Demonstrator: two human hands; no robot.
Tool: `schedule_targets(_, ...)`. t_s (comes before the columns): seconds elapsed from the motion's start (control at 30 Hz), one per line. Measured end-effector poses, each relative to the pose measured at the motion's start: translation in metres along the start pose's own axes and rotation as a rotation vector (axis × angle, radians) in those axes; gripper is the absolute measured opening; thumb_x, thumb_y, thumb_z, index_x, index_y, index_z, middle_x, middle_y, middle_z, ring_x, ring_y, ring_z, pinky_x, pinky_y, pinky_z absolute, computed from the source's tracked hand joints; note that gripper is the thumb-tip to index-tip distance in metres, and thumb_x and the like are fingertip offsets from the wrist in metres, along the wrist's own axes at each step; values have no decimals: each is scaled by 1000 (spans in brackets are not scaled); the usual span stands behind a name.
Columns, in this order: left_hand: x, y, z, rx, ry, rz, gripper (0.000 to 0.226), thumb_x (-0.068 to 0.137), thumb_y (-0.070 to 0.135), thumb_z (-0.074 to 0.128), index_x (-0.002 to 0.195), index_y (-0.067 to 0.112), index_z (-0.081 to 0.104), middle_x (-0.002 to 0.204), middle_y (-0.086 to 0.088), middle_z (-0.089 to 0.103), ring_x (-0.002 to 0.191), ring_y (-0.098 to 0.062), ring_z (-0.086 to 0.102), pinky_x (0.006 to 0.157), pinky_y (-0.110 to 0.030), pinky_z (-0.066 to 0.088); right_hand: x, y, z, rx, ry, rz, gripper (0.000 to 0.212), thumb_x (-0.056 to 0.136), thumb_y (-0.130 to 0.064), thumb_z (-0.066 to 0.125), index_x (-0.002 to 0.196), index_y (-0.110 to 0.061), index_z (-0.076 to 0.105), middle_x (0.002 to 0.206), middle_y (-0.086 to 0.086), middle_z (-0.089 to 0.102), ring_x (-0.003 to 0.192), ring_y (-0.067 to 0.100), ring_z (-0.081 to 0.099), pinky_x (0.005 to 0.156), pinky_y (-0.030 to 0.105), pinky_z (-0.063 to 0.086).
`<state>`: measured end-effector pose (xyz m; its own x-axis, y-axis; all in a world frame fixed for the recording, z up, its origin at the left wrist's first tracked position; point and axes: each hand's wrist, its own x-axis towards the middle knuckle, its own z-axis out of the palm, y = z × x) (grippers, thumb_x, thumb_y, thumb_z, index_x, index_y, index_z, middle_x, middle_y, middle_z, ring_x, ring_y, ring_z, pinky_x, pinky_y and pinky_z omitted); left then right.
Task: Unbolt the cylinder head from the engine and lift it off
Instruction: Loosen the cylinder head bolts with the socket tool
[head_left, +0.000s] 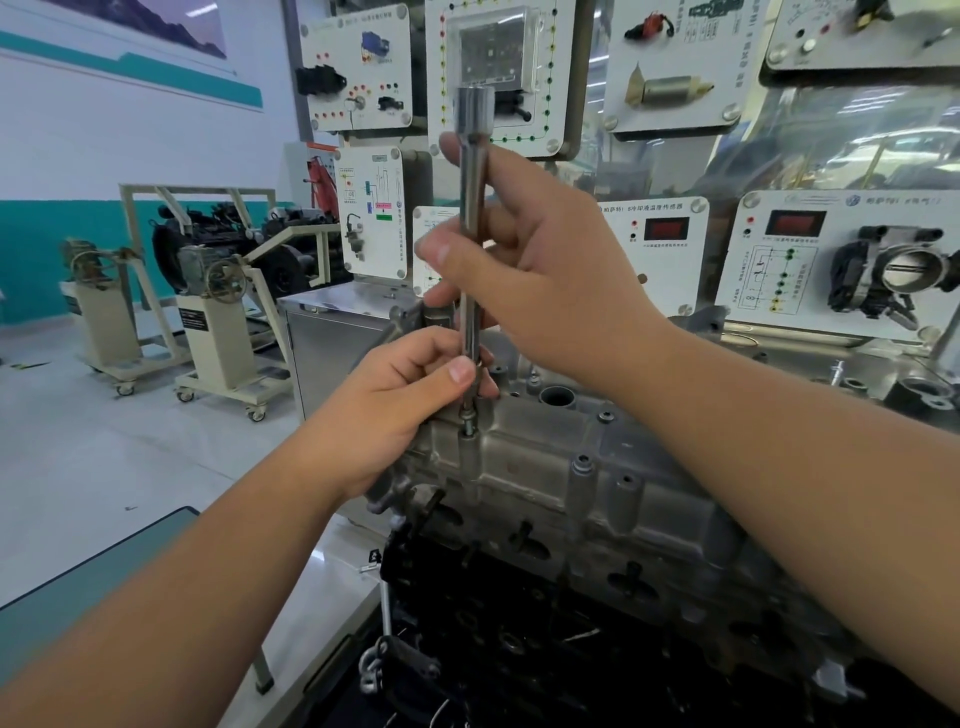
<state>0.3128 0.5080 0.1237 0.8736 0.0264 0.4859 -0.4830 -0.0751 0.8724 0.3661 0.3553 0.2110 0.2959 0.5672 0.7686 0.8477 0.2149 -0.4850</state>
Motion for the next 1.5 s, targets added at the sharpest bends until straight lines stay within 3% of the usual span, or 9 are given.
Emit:
schedule_targets(0.13,2,-2,2,36,26,25,8,85,40,67,89,37,74,87,4,75,79,-8,69,72,-23,57,1,2,-1,-72,85,-23,36,95,-16,68,118,-36,48,78,-2,74,70,5,74,69,28,61)
schedule_targets(0.33,-1,0,-4,17,-41,-25,21,92,43,58,102,35,76,95,2,75,90,-12,71,74,-25,57,2,1,-2,-35,-106,9,32,104,-15,51,132,-28,46,94,-4,76,77,8,75,76,31,62)
schedule_targets(0.5,2,-2,1,52,21,34,8,86,39,66,88,36,74,85,5,74,80,-7,67,74,-22,55,-1,1,-1,-44,53,-19,31,97,-14,65,120,-29,51,79,-2,71,70,9,74,65,27,62)
schedule_targets(0.7,0,0,-2,6,-17,-27,20,89,44,61,98,36,76,91,1,76,88,-12,72,71,-24,57,2,-1,-3,26,-65,22,25,101,-10,54,115,-32,51,92,-2,76,74,11,76,67,26,61)
schedule_targets(0.93,3,-2,1,47,29,10,9,82,42,68,87,37,74,86,3,74,81,-11,70,74,-26,57,1,0,-1,-80,82,-24,33,96,-16,65,117,-35,46,87,-4,73,70,5,74,68,30,62)
schedule_targets(1.13,0,2,-2,36,-52,-22,19,91,42,59,97,37,76,91,3,75,88,-10,71,74,-22,56,2,-3,-2,-40,-75,0,29,104,-14,51,120,-34,40,98,-4,75,75,7,75,74,31,62)
schedule_targets(1.3,3,-1,1,44,12,23,6,83,38,68,86,38,73,84,3,75,78,-7,70,71,-21,56,1,-1,-2,-69,79,-6,31,97,-14,64,127,-23,56,79,-5,70,73,8,74,67,33,63)
schedule_targets(1.4,1,-2,0,29,0,-1,16,88,44,62,94,38,75,88,3,75,84,-8,71,72,-21,56,3,-1,-4,-49,28,-1,27,100,-11,59,121,-27,56,88,2,74,75,7,75,66,36,63)
schedule_targets(1.5,0,0,-2,9,-21,-31,20,90,45,60,99,37,76,92,2,76,88,-10,71,72,-23,57,2,-3,-3,-7,-32,6,33,101,-11,54,125,-33,49,94,-3,75,77,7,75,65,25,60)
